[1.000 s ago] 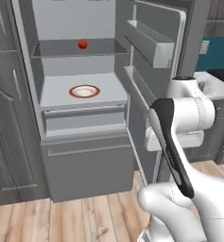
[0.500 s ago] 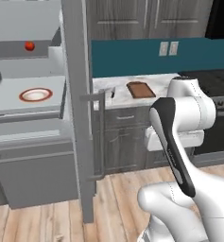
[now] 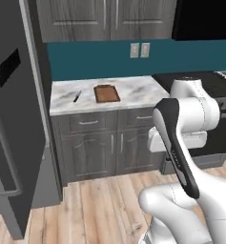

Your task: Retrieve the fish from the fridge and place it on the cutting board.

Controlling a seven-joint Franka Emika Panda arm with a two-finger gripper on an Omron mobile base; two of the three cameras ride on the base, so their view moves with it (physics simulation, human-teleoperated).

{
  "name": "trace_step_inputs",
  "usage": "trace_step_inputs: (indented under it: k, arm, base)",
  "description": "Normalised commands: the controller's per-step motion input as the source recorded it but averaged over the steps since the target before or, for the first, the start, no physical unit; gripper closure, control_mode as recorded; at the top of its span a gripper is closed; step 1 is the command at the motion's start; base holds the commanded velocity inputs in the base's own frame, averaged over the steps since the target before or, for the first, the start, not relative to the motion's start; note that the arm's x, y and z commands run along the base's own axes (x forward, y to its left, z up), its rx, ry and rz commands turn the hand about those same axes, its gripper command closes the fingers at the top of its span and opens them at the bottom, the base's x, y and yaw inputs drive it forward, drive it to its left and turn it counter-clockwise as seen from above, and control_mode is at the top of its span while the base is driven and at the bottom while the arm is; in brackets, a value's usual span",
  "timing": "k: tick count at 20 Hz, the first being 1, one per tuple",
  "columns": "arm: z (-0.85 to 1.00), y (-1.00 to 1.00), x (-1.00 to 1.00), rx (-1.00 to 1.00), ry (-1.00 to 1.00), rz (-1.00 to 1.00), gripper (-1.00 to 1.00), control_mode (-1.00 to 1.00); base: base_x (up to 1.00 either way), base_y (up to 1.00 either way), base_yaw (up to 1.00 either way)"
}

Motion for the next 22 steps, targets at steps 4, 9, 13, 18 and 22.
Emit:
trace_step_inputs:
  k: [4,9,13,18,22]
  arm:
    - [0.0,0.0,0.0,0.0,0.0,0.0,1.0,1.0]
    - [0.0,0.0,0.0,0.0,0.0,0.0,1.0,1.0]
    - [0.0,0.0,0.0,0.0,0.0,0.0,1.0,1.0]
    - [0.0,0.0,0.0,0.0,0.0,0.0,1.0,1.0]
    - [0.0,0.0,0.0,0.0,0.0,0.0,1.0,1.0]
  base:
    - [0.68,-0.12,0.0]
    - [0.82,0.0,0.0]
    - [0.87,0.0,0.0]
    - [0.71,0.0,0.0]
    - [0.65,0.0,0.0]
